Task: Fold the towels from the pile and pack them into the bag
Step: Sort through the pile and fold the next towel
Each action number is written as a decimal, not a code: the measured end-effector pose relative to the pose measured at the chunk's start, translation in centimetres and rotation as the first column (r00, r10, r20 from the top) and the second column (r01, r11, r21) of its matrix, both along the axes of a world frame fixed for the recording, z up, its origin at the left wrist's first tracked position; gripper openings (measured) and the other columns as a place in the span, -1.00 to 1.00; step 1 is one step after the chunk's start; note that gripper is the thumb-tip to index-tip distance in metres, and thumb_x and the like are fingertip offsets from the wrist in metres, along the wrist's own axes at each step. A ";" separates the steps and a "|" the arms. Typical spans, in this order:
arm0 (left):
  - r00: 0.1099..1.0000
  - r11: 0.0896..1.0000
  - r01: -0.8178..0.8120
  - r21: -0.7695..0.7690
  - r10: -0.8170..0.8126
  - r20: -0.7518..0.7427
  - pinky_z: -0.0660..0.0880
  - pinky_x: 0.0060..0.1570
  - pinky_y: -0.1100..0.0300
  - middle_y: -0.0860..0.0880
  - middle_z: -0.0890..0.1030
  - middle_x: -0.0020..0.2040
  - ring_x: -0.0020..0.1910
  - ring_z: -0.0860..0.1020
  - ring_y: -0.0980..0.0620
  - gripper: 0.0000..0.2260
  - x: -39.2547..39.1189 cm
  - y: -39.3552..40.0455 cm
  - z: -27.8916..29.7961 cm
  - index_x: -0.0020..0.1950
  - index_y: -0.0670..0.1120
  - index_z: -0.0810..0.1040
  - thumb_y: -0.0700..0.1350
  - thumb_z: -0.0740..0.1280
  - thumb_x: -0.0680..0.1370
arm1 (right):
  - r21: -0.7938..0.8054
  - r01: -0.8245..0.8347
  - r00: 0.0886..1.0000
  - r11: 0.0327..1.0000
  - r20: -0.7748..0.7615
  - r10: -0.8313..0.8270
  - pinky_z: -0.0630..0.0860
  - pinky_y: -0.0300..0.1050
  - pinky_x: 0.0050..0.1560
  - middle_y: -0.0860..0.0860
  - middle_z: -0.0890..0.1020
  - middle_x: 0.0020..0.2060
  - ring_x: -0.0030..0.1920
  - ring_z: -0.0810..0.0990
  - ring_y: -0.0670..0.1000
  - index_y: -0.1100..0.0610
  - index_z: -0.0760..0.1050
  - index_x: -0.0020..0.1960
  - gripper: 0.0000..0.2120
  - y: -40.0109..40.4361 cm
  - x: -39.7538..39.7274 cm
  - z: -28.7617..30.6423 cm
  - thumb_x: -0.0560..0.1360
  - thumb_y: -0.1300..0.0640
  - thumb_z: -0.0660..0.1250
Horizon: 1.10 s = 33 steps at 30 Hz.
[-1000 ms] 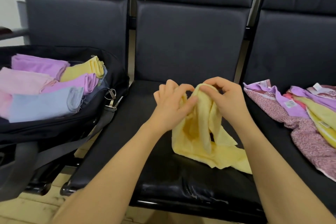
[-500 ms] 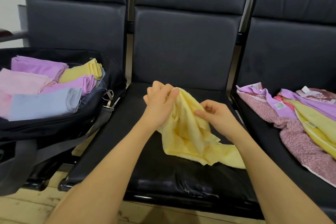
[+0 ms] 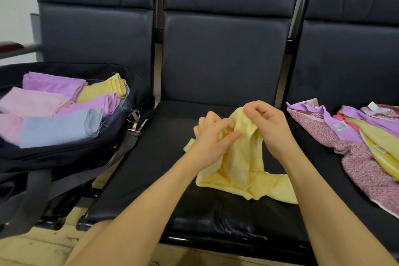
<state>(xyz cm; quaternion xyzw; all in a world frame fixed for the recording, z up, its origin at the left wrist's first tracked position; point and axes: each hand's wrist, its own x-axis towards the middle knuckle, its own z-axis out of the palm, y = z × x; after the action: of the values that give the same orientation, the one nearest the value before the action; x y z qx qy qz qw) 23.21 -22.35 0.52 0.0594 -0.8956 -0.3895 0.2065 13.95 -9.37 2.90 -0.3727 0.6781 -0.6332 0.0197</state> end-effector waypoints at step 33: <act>0.997 0.998 -0.023 0.058 0.027 -0.076 0.37 0.30 -0.09 0.19 0.54 -0.03 0.16 0.47 0.05 -0.50 1.8 -5.1 1.1 0.37 0.23 0.32 -0.20 0.32 0.54 | 0.056 0.283 0.950 0.957 -0.153 -0.272 0.38 -0.42 -0.25 -0.16 0.53 -0.30 -0.32 0.47 -0.22 -0.02 0.48 0.09 -0.82 -0.9 2.0 -1.9 0.59 0.23 0.23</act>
<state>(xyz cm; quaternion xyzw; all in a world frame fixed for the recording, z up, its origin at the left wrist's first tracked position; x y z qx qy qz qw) 25.03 -27.44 1.64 0.0617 -0.8747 -0.4144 0.2437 15.97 -10.30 0.97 -0.3172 0.7473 -0.5745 -0.1041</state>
